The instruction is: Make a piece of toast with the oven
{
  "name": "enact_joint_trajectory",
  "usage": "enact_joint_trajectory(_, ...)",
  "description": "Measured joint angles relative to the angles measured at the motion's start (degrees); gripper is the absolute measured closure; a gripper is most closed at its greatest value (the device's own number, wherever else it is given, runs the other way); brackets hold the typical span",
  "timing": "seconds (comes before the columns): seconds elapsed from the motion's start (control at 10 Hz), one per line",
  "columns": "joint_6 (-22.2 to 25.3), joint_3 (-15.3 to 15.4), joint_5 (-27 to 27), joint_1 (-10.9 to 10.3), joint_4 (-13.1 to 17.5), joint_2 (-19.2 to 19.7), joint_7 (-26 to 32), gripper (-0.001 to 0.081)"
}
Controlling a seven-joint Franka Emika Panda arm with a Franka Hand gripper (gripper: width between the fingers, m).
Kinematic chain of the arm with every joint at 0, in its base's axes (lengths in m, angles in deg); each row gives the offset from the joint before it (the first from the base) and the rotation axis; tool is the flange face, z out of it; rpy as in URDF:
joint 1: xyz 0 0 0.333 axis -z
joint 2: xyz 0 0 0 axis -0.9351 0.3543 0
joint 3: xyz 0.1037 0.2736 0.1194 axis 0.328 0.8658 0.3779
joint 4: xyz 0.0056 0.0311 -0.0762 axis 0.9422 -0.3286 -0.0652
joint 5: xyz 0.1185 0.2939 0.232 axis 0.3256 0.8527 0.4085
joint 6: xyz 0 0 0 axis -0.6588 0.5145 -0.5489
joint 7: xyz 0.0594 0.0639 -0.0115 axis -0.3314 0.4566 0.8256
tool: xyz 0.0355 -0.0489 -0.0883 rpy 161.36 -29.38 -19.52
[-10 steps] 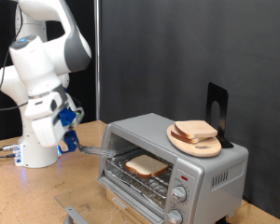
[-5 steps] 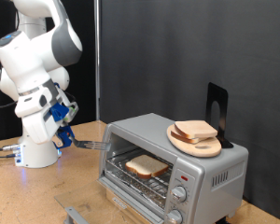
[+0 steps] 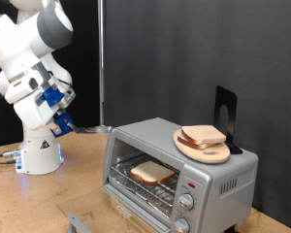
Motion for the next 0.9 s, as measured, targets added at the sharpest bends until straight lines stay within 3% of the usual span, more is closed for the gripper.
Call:
enact_joint_trajectory(0.2,-0.23,0.02,2.89,-0.48,-0.07,0.05,0.19,0.0410)
enact_joint_trajectory(0.5,-0.23,1.08,12.93,-4.91,1.92,-0.28,0.62,0.0410)
enact_joint_trajectory(0.9,-3.89,8.06,13.85,-7.89,3.02,-1.48,-3.02,0.0411)
